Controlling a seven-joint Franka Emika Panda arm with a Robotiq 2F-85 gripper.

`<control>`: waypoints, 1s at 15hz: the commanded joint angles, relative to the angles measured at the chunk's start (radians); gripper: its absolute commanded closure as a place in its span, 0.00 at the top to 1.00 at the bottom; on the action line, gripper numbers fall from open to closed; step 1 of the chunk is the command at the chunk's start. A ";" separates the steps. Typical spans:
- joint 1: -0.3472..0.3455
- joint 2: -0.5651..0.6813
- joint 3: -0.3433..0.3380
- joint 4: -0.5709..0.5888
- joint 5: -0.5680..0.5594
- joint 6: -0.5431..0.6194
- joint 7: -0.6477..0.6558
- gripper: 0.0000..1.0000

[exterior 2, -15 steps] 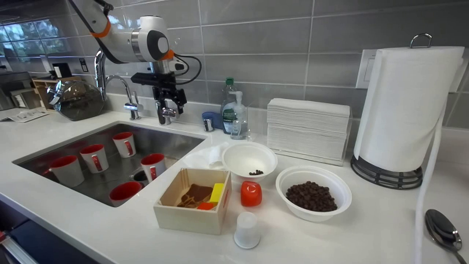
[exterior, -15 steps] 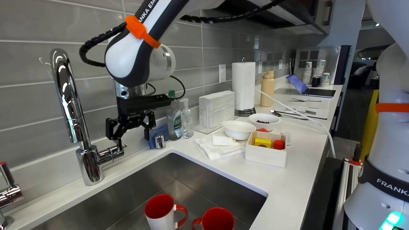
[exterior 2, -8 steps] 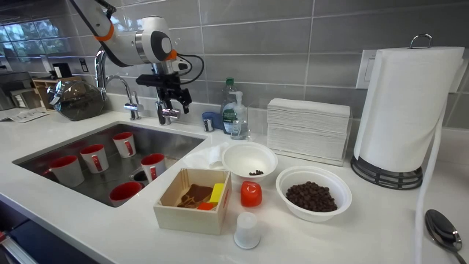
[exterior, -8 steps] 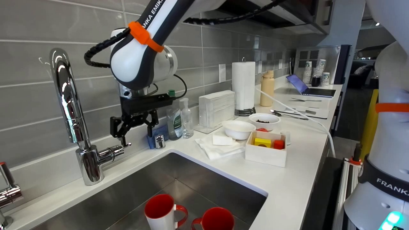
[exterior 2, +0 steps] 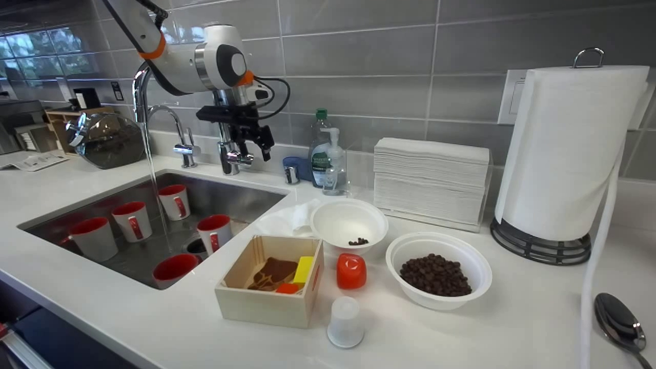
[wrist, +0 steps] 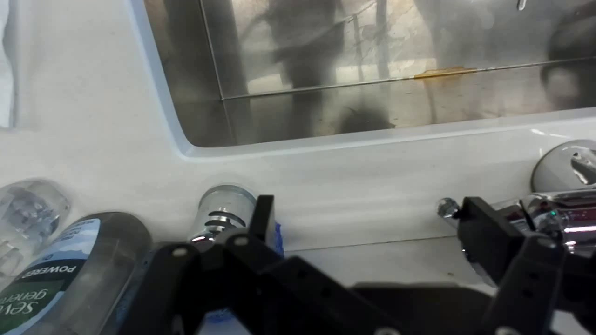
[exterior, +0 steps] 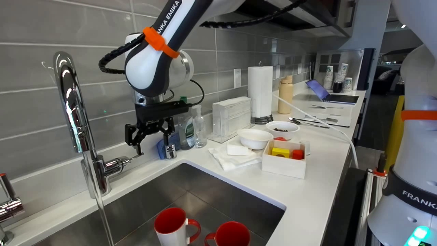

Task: Open and close the water to the faucet

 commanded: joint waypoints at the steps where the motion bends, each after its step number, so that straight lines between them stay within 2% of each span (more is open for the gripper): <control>1: -0.003 -0.022 -0.010 -0.019 -0.014 0.007 0.031 1.00; 15: 0.003 -0.010 -0.065 -0.012 -0.052 0.000 0.087 1.00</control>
